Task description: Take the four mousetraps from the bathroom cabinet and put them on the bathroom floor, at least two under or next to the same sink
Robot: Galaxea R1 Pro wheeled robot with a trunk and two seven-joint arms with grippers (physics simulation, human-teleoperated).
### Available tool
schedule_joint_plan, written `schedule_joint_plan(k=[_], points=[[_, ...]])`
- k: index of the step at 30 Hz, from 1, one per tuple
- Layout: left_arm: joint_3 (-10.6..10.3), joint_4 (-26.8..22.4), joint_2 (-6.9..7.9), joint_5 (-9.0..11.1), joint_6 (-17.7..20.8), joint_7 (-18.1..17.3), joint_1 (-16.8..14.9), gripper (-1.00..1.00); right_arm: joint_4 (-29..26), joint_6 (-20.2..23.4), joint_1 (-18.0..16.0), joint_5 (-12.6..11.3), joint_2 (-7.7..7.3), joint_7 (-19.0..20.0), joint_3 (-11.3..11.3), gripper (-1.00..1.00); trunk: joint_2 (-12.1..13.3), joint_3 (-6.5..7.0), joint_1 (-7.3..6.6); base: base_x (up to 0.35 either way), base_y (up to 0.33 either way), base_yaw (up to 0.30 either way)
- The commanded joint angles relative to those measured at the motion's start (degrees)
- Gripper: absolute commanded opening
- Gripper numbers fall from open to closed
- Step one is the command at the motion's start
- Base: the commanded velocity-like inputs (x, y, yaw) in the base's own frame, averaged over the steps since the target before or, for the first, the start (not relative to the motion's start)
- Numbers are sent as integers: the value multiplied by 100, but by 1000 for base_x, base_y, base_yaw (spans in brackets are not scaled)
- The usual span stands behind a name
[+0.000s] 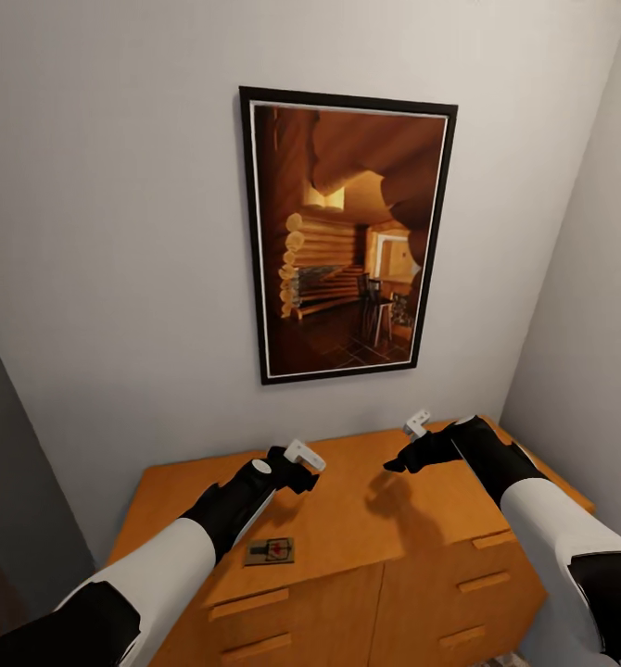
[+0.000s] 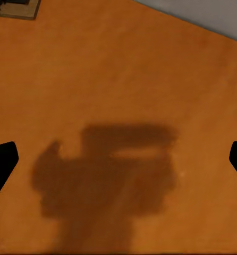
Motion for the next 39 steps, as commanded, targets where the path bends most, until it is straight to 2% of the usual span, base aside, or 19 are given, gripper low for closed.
schedule_joint_plan(k=[1,20,31,39], points=[[-3,-9,1,-45,25,-23,-1,100,-12,13,-1,40,-3,28,16,100,-5,-3,2,-67,50,0],[13,-9,9,-45,25,-27,-1,100,-4,-3,-1,46,-4,29,19,100,-5,-3,2,-13,12,0],[13,-9,43,-46,28,-27,-1,100,25,-4,-1,48,-4,28,19,100,-5,-3,2,46,197,0],[13,-9,53,-45,28,-27,-1,100,35,-4,-1,55,-3,28,20,100,-5,-3,2,14,46,0]])
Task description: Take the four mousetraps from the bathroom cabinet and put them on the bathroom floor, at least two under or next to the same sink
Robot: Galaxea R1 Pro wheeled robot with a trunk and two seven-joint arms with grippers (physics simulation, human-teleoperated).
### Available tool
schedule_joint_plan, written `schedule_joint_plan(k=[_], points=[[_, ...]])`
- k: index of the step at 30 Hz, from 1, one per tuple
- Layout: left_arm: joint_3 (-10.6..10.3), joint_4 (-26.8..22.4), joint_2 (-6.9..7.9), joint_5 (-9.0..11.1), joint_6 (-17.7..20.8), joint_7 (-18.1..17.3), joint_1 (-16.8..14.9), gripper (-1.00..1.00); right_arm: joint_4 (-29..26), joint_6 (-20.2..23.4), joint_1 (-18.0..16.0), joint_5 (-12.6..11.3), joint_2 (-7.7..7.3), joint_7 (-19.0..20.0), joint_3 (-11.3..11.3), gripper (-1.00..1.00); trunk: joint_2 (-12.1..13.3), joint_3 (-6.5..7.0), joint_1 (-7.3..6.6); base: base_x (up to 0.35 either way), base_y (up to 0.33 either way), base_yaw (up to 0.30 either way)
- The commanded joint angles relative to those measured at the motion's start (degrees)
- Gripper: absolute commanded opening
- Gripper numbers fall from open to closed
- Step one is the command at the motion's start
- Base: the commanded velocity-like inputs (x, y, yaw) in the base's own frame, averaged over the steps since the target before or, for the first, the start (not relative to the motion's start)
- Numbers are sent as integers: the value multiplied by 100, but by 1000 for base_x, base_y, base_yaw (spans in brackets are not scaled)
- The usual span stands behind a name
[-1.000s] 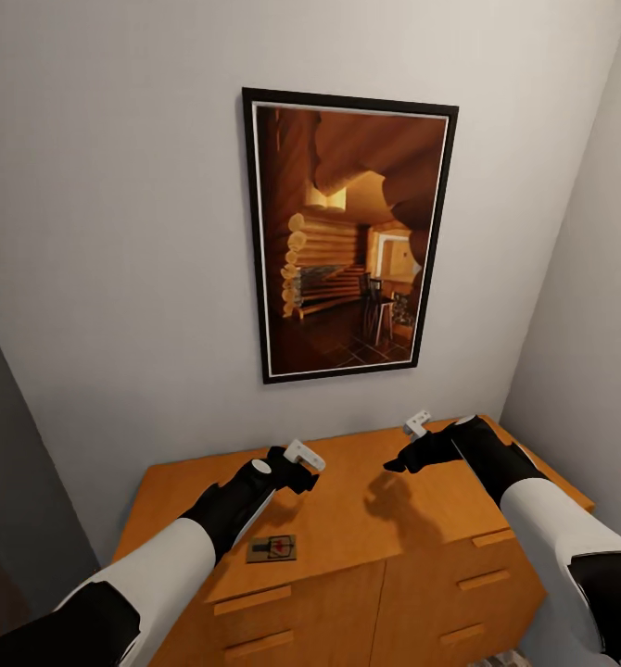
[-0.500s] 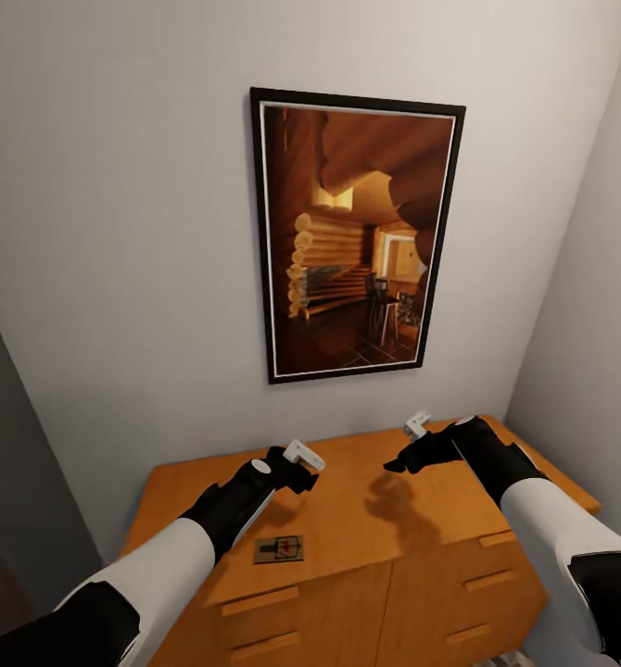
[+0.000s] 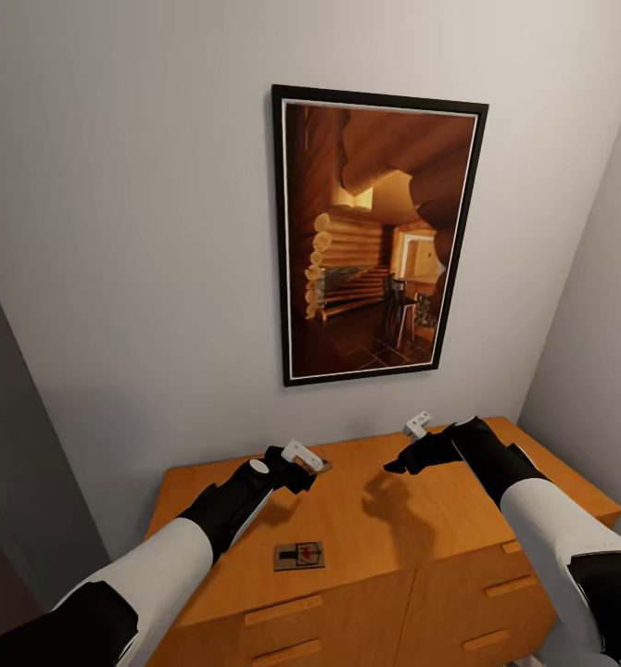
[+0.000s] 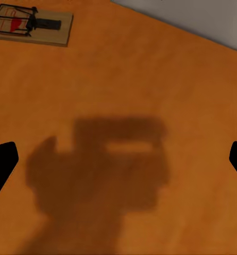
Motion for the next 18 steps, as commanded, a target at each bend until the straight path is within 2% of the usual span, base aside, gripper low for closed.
schedule_joint_plan(k=[1,18], points=[[-2,-9,1,-45,24,-22,-1,100,-9,14,0,38,-4,27,16,100,-5,-3,2,4,12,0],[-6,-9,-16,-45,23,-22,0,100,70,-37,0,31,-4,19,16,100,-5,-3,2,1,2,0]])
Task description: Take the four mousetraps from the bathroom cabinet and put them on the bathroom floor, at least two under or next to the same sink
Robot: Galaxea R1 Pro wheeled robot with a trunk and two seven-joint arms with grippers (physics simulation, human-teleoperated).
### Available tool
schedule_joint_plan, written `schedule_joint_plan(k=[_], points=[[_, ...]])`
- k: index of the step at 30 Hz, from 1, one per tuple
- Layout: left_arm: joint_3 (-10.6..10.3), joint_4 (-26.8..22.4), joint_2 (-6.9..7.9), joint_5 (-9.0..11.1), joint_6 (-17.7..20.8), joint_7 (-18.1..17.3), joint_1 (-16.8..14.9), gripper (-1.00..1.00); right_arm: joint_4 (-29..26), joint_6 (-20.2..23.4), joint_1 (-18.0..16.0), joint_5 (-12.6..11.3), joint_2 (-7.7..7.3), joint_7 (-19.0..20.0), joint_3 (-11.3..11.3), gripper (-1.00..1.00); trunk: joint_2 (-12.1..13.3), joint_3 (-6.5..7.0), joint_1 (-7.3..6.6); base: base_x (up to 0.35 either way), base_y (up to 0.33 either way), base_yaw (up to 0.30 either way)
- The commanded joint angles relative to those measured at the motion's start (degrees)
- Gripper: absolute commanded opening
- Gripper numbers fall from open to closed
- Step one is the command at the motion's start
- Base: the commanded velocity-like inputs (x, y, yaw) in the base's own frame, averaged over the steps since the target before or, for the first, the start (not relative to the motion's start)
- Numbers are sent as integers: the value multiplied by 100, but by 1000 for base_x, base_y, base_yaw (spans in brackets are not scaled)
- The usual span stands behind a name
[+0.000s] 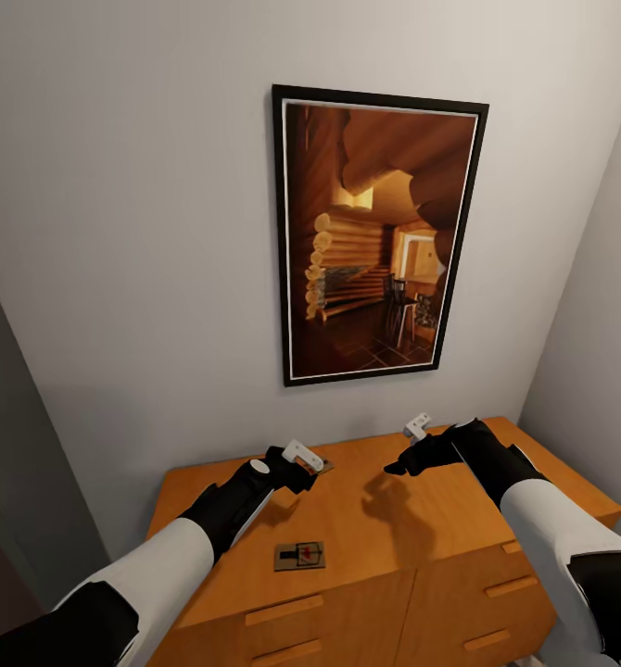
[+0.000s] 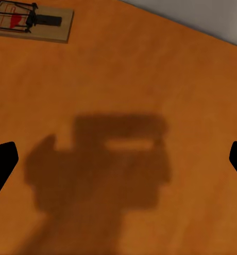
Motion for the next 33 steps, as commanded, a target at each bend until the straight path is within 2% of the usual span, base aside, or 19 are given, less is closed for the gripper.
schedule_joint_plan(k=[1,8,33], points=[[-3,-9,0,-46,25,-21,-1,100,-11,14,0,37,-4,28,15,100,-5,-3,2,0,0,0],[-1,-9,-1,-46,32,-21,-1,100,-13,12,0,37,-4,27,15,100,-5,-3,2,141,0,0],[-6,-9,3,-46,26,-21,-1,100,-9,3,0,28,-5,23,14,100,-5,-3,2,26,0,0]])
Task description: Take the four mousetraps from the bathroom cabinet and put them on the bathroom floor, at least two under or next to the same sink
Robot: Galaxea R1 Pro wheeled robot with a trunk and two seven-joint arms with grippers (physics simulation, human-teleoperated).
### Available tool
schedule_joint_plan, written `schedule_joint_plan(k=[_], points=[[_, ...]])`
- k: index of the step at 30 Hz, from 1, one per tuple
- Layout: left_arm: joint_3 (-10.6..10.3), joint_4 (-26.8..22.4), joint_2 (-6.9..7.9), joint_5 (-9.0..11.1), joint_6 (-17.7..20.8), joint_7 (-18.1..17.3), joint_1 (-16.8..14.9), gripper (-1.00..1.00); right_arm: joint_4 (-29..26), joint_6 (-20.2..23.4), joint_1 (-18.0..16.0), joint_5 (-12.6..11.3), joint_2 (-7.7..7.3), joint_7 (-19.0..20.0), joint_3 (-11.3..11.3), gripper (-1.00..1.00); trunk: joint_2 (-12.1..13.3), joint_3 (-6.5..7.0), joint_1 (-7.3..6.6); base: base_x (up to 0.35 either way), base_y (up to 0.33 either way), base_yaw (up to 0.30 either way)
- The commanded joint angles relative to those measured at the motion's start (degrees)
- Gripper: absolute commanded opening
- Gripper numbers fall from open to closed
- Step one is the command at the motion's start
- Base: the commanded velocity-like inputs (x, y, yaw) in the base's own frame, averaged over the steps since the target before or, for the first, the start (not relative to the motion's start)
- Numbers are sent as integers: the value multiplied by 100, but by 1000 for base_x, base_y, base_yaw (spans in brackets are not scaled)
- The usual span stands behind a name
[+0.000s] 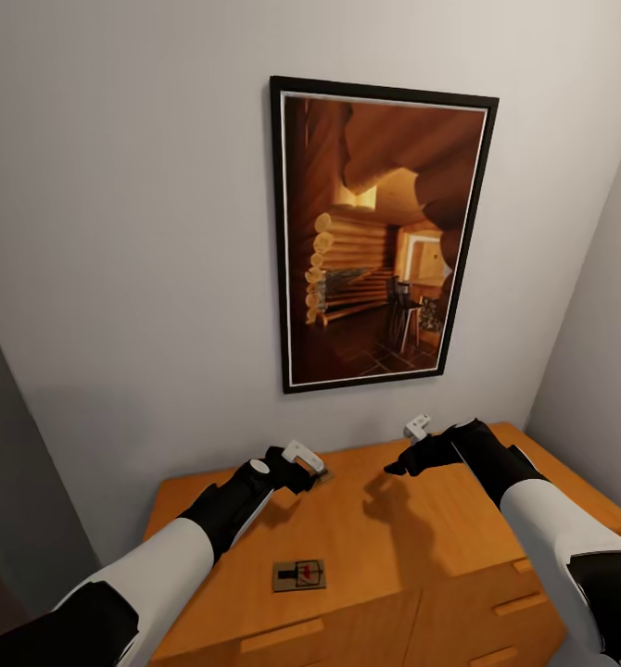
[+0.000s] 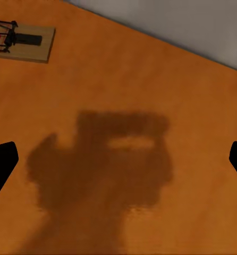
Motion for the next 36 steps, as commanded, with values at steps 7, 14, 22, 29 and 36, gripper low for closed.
schedule_joint_plan(k=[7,14,22,29,36], points=[[-4,-9,-2,-46,29,-21,-1,100,-12,14,0,37,-3,27,16,100,-5,-3,4,67,0,0],[-9,-9,-14,-46,25,-20,-1,100,-11,14,0,37,-3,26,16,100,-5,-3,4,6,0,0],[-13,-9,-28,-50,24,1,0,100,-11,14,0,37,-3,26,16,100,-5,-3,4,61,-45,0],[-13,-9,-30,-54,24,5,0,100,-11,14,0,37,-3,27,16,100,-5,-3,4,91,-81,0],[-13,-9,-30,-54,24,5,1,100,-5,14,0,37,-3,28,14,100,-5,-3,4,8,-7,0]])
